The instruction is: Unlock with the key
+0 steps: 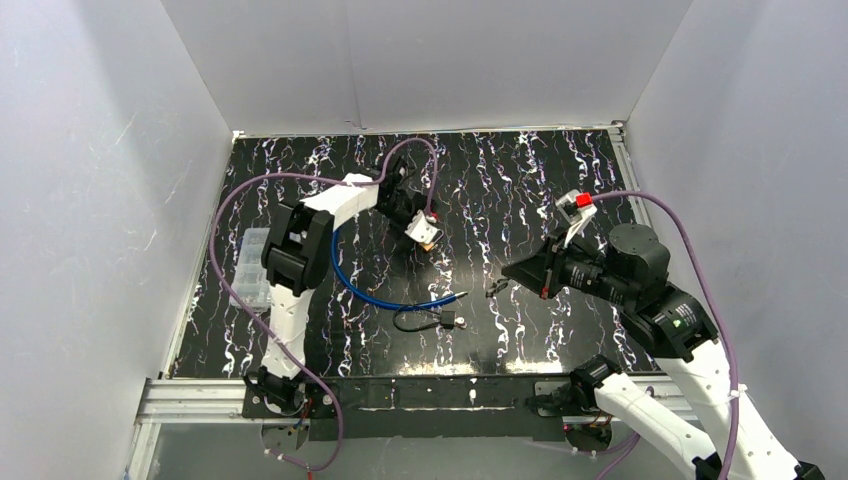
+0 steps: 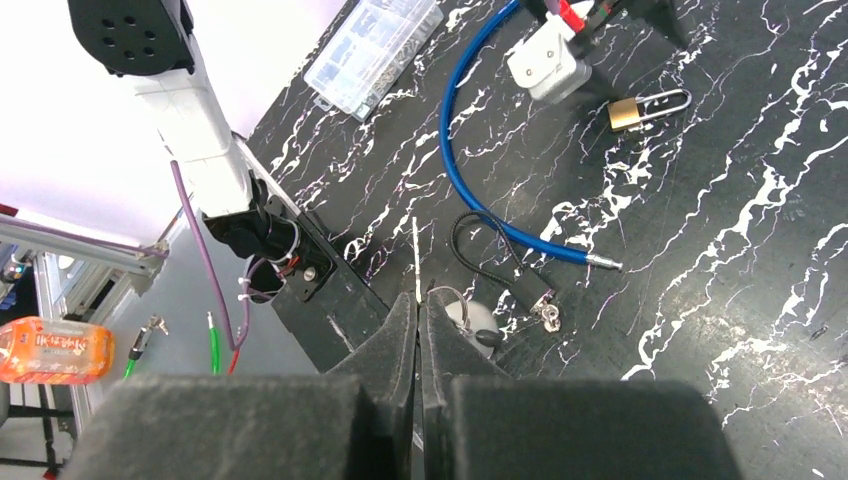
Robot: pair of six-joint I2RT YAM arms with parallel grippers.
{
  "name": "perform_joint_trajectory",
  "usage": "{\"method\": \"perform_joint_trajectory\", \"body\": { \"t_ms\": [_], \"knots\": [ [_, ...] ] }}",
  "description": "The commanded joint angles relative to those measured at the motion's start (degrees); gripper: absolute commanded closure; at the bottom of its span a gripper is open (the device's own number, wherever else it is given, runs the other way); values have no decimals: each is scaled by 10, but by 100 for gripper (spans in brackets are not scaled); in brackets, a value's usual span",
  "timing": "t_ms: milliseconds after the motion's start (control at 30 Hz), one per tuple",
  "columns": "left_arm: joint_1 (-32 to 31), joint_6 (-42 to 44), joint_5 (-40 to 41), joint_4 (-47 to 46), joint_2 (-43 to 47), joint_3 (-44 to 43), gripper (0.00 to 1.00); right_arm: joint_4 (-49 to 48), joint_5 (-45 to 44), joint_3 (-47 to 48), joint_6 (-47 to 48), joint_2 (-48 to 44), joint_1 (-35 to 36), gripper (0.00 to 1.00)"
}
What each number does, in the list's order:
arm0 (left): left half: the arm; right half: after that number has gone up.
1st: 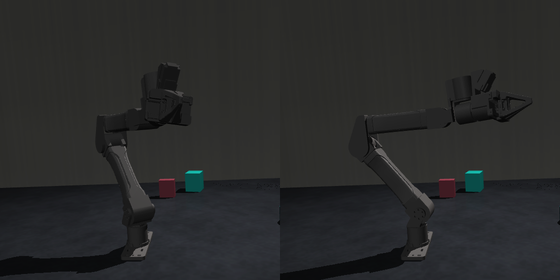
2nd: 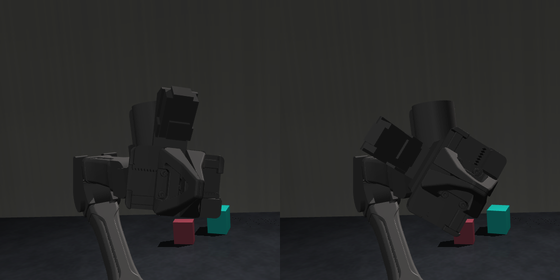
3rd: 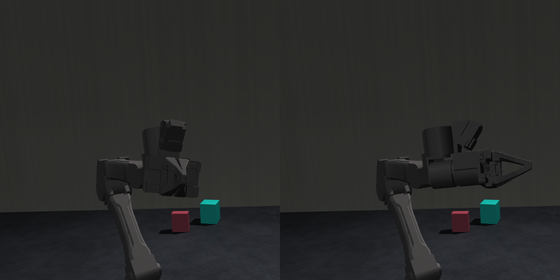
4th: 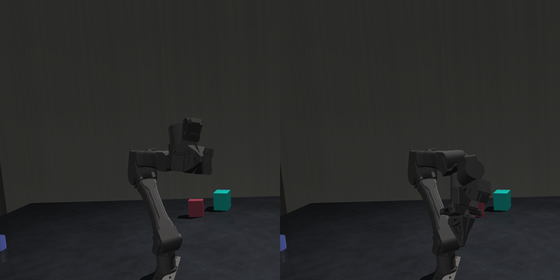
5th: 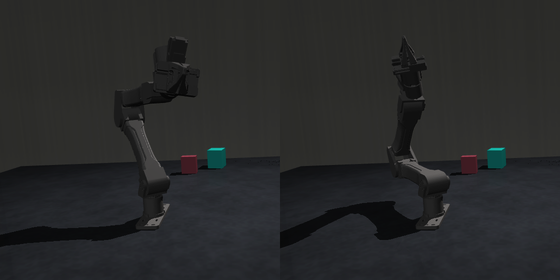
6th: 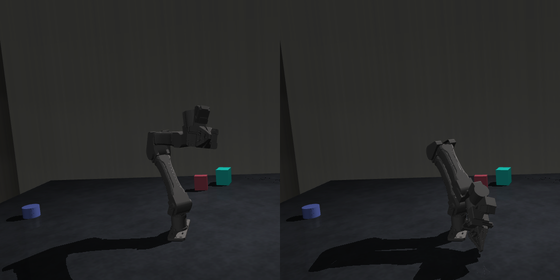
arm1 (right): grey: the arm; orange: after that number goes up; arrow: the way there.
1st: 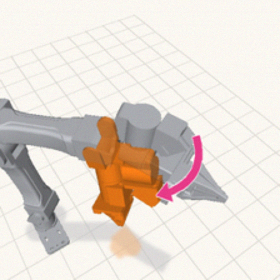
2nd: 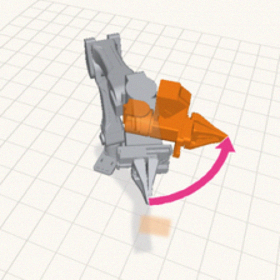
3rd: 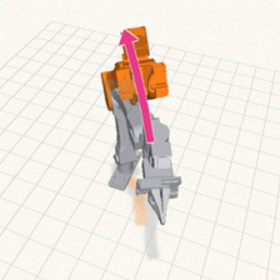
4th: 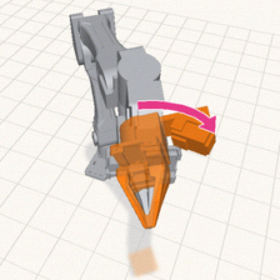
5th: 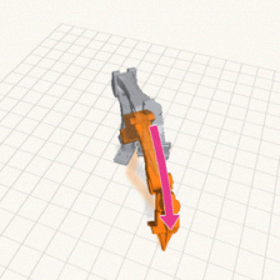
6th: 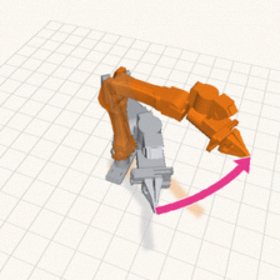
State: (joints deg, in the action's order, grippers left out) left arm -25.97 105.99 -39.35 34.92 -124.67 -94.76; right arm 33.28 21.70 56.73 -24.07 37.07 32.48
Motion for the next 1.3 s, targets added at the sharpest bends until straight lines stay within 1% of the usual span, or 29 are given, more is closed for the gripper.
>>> {"method": "perform_joint_trajectory", "body": {
  "t_ms": [0, 67, 167, 233, 333, 433, 567, 833, 967, 1133, 1200, 1267],
  "knots": [
    [2, 78, 21, 31, -51, -52, 29, -20, 27, 5, -3, 4, -23, 99],
    [2, 126, 25, 78, -57, -62, 30, -19, 35, 7, -2, 6, -35, 99],
    [-3, 174, 23, 106, -51, -41, 34, -22, 56, 8, -2, 13, -52, 99],
    [-8, 202, 15, 108, -40, -13, 34, -26, 71, 6, -5, 14, -64, 99],
    [-17, 212, 4, 111, -24, 8, 34, -27, 79, 4, -8, 14, -72, 99],
    [-27, 224, -7, 136, -9, 20, 34, -26, 86, 5, -9, 14, -79, 99],
    [-47, 220, -19, 139, 10, 39, 34, -29, 96, 5, -14, 13, -86, 99],
    [-73, 167, -22, 139, 7, 18, 35, -20, 106, 13, -15, 12, -96, 99],
    [-67, 158, 1, 189, 7, 5, 36, -16, 110, 13, -13, 9, -101, 99],
    [-54, 27, -9, 225, 15, -27, 36, -16, 118, 9, -12, 7, -108, 99],
    [-46, -43, -14, 223, 15, -39, 37, -19, 120, 6, -13, 6, -110, 99],
    [-37, -72, -14, 234, 12, -49, 37, -20, 120, 3, -14, 3, -112, 99]
  ]
}}
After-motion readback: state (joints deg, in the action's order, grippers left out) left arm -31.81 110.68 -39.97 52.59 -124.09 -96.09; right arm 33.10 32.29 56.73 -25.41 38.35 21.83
